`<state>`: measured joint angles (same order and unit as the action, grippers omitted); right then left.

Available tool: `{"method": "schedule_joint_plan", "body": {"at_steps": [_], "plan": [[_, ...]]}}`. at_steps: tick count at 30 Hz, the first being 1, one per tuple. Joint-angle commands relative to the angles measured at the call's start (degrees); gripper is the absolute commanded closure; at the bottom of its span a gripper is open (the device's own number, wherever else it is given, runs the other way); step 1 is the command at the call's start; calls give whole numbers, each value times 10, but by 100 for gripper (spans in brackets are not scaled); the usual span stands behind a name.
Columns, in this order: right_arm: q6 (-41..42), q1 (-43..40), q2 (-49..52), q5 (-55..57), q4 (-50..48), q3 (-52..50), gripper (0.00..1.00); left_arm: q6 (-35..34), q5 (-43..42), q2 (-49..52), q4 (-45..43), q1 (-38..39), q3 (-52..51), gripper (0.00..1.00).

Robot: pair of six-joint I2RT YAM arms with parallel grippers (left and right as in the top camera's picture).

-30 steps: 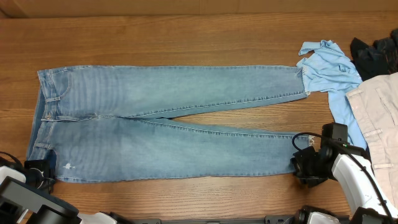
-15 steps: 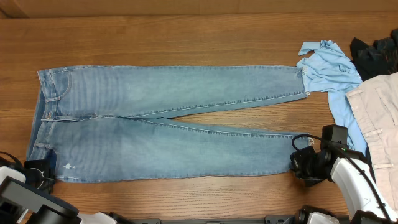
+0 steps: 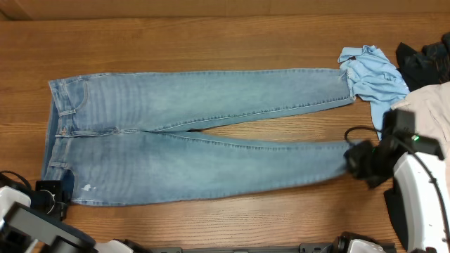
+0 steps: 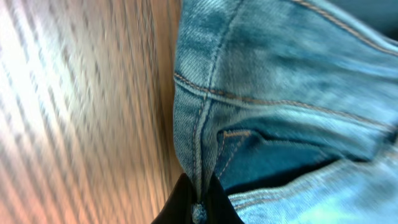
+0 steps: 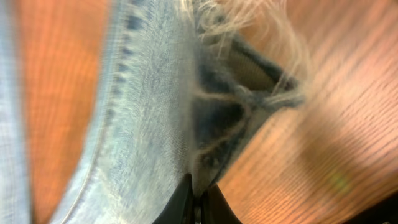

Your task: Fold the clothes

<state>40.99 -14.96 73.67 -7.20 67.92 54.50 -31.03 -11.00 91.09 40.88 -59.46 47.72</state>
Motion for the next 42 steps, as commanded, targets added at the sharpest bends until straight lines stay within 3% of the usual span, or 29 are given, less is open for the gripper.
{"method": "schedule_joint_plan", "body": {"at_steps": [1,11,22,29,42], "plan": [[-34,-2,-3,68,22,83,96,28,-15,-65,15,7,21,96],[-55,-6,-3,111,66,187,95,28,16,-144,120,10,113,96],[-115,-69,-1,120,121,250,95,28,22,-179,219,10,235,96],[-130,-68,63,119,118,293,95,8,20,-187,166,23,236,96],[-156,-6,194,108,-29,320,96,7,124,-104,36,181,236,96]]}}
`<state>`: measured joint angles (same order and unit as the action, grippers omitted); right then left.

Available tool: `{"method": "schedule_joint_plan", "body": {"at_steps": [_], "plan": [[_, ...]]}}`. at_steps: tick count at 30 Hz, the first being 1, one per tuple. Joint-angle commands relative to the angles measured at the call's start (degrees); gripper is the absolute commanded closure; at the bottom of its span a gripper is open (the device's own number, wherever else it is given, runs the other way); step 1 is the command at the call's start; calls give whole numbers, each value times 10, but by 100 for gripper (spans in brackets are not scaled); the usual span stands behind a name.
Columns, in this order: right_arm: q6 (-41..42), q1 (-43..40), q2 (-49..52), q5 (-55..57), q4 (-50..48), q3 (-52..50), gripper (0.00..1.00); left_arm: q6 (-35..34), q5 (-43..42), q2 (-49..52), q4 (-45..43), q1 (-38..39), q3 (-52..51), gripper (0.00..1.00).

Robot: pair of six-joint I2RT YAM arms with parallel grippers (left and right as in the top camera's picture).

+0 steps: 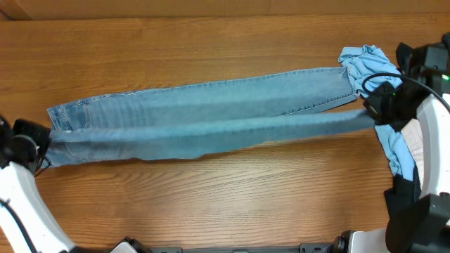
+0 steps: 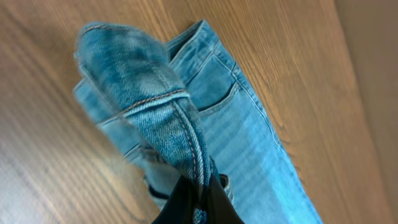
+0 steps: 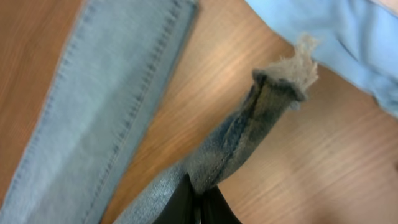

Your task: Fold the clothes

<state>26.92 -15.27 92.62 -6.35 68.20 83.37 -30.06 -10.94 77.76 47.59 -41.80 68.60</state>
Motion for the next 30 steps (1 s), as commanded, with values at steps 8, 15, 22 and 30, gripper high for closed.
{"method": "schedule_joint_plan", "body": {"at_steps": [8,15,22,30], "plan": [[-15,19,33,99,-116,31,96,-4,124,112,-120,33,27,96],[-15,25,80,100,-138,31,96,-4,124,157,-192,60,27,96],[-15,25,103,102,-166,31,96,-4,125,200,-240,90,27,95],[-15,25,109,101,-200,31,96,-4,131,228,-256,100,27,96]]}}
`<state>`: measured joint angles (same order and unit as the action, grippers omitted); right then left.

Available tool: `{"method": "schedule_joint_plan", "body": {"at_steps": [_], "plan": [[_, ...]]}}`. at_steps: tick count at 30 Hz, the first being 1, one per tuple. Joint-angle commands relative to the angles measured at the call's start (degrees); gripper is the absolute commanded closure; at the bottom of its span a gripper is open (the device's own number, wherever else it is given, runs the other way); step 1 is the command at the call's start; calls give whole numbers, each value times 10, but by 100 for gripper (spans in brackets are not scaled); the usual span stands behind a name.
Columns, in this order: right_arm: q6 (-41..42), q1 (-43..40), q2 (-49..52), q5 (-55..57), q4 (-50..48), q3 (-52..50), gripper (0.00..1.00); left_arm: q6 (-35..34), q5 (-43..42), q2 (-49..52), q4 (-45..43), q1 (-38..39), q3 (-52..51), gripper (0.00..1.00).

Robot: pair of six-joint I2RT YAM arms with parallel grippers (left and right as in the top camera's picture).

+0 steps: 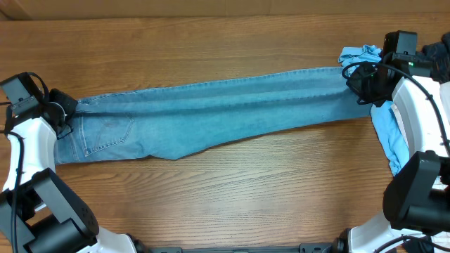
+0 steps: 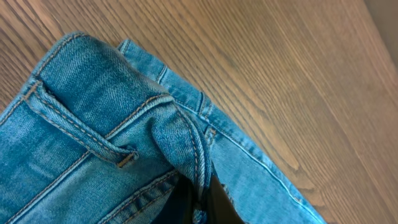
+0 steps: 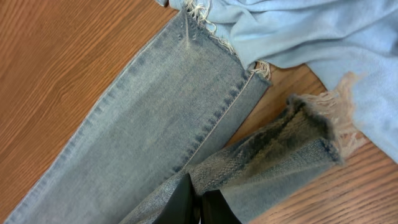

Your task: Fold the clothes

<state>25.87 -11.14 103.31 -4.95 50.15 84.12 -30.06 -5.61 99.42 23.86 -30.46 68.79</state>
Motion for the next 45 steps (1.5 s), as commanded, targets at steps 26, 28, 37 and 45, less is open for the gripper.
{"method": "schedule_joint_plan", "body": {"at_steps": [26,28,37,45], "plan": [[-6,13,90,94,-127,24,96,-4,77,52,-71,11,25,93],[-6,13,91,94,-137,24,96,-4,80,52,-77,14,25,92],[-6,13,98,94,-160,24,96,-4,92,53,-81,17,25,43],[-6,13,110,94,-167,24,96,-3,65,53,-12,24,25,0]]}}
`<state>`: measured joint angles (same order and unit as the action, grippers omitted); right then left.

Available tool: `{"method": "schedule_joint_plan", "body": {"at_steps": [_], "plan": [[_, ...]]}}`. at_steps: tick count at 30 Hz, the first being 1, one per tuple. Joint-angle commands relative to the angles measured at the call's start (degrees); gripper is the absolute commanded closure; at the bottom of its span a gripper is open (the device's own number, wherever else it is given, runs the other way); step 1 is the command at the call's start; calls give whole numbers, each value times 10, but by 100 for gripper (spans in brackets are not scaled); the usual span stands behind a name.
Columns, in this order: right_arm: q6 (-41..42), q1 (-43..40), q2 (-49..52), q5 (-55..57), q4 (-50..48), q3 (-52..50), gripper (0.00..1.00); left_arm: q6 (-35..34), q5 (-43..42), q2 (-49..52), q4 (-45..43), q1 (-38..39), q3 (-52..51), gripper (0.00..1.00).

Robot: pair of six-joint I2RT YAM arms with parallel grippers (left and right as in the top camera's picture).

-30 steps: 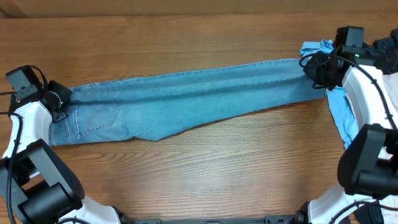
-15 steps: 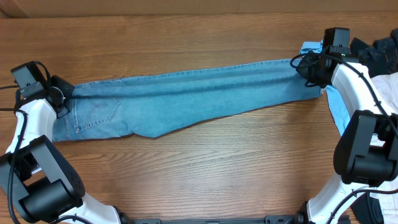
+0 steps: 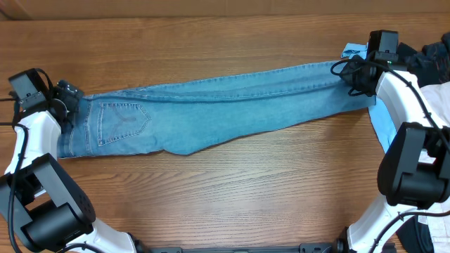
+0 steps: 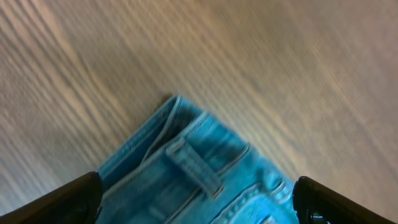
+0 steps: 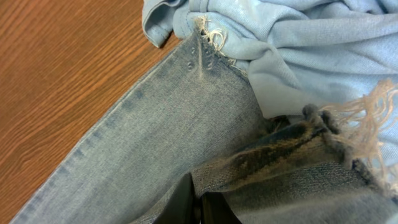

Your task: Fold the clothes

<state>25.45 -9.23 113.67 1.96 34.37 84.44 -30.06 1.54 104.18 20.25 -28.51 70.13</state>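
A pair of light blue jeans (image 3: 211, 105) lies folded lengthwise, one leg on the other, waist at the left and frayed hems at the right. Over the waist's far corner my left gripper (image 3: 63, 97) stands open; the left wrist view shows its fingers (image 4: 62, 199) wide apart above the waistband and a belt loop (image 4: 193, 165). At the far right my right gripper (image 3: 356, 76) is shut on the upper leg's hem. In the right wrist view that gripper (image 5: 200, 202) pinches a fold of denim (image 5: 261, 162) lying on the lower leg.
A pale blue garment (image 3: 383, 123) lies under and beside the hems, also visible as crumpled cloth (image 5: 298, 37). A dark garment (image 3: 436, 56) and a pale pinkish one (image 3: 436, 98) are piled at the right edge. Bare wooden table (image 3: 225, 197) lies in front.
My left gripper has opened and let go of the waistband, which now lies flat. My right gripper, still shut on the hem, sits a little farther back, the hem lower on the other leg.
The jeans first lay flat with legs spread, my grippers shut on the near waist corner and near hem. Then the near leg was held up over the far one. Later it lay across it. Now the left gripper has released.
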Motion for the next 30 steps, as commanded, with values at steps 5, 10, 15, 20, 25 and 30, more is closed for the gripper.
{"method": "schedule_joint_plan", "body": {"at_steps": [5,10,15,20,25,30], "plan": [[-2,-6,6,25,-24,20,96,-1,-17,5,74,18,12,0],[-2,-2,6,24,-45,20,96,-1,-18,5,104,30,12,0],[-2,0,6,24,-52,20,96,3,-12,5,87,32,-12,0],[-2,0,6,24,-61,20,96,3,-12,6,14,32,-76,3],[-2,0,6,24,-64,20,96,3,-17,6,-35,32,-128,10],[-2,0,6,23,-59,20,96,18,-61,6,-51,32,-135,15]]}}
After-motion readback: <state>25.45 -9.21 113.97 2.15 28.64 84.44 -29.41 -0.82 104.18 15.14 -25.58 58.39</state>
